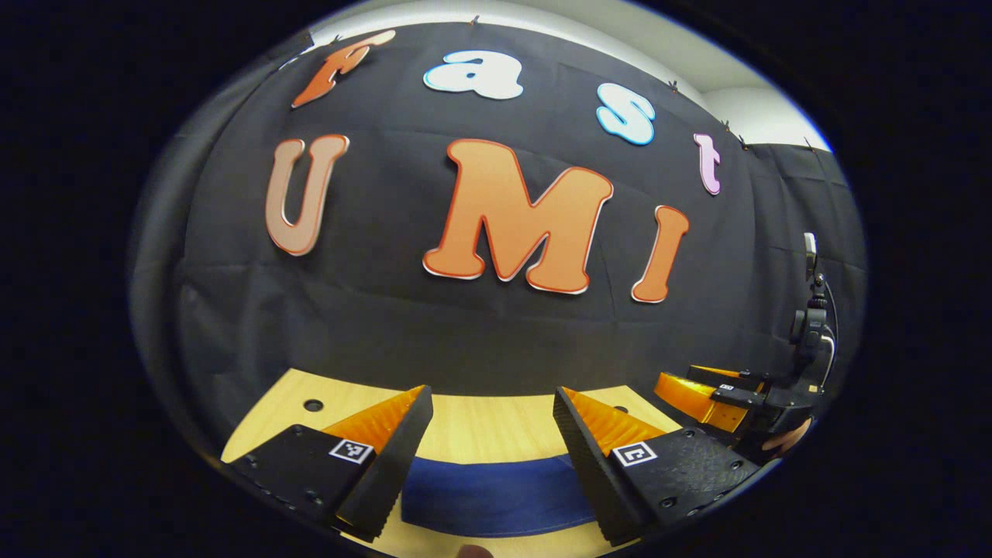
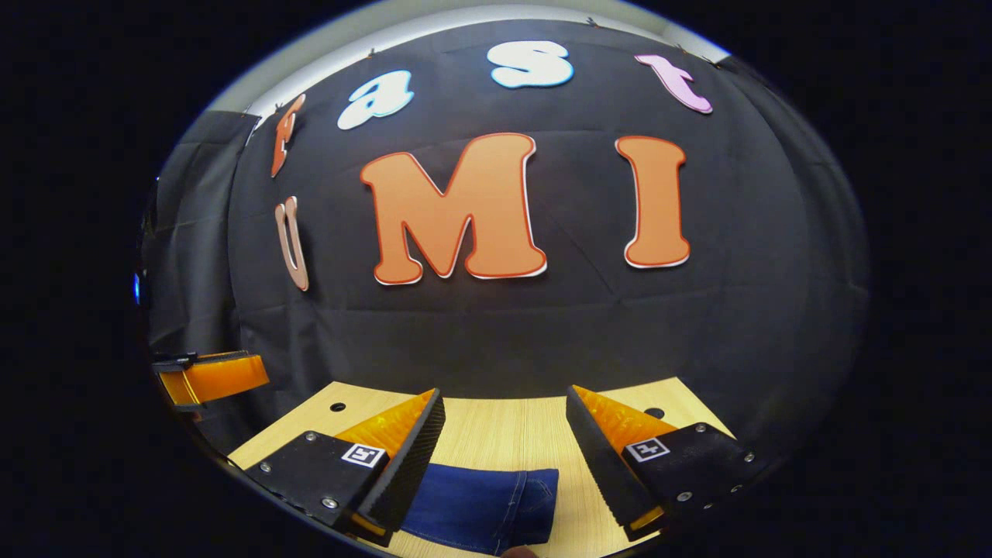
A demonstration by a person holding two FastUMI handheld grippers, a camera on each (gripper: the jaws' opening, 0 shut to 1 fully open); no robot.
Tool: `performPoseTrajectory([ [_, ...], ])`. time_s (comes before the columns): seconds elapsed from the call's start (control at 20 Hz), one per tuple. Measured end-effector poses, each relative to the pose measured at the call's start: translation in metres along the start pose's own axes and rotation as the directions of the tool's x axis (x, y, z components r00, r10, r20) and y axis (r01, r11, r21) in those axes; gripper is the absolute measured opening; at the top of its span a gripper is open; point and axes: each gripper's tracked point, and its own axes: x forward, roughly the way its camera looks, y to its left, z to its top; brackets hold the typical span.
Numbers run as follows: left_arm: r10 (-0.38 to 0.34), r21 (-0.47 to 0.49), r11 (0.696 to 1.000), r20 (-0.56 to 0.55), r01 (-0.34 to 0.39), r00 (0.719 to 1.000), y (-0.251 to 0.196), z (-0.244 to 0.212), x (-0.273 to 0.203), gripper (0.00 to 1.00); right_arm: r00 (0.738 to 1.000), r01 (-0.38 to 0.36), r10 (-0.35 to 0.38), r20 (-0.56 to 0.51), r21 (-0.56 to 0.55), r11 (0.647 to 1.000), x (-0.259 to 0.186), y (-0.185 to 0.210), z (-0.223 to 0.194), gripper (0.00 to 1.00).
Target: Grasp the waist and the cuffs of the jeans and fold them to make the two legs overlap; first hold the waist and fold one-third of the jeans toward the cuffs, then hold the cuffs and fold the remaining one-third in the same direction to finish folding.
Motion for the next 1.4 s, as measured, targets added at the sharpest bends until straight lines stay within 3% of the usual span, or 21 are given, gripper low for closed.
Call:
performPoseTrajectory([
  [0.15,0.035,0.006,0.999,0.06,-0.035,0.998,0.021,0.009,-0.011,0.96,0.998,-0.025,0.027,0.059,-0.036,0.999,-0.003,0.018,0.009,0.96],
  [0.3,0.085,0.09,0.992,0.084,-0.092,0.993,0.038,0.001,-0.017,0.97,0.995,-0.018,0.026,0.093,-0.081,0.997,-0.003,0.025,0.01,0.97],
  [1.4,0.127,0.104,0.984,0.185,-0.148,0.974,0.053,-0.007,-0.033,0.95,0.994,0.005,0.0,0.114,-0.045,0.999,-0.025,0.059,0.001,0.96],
])
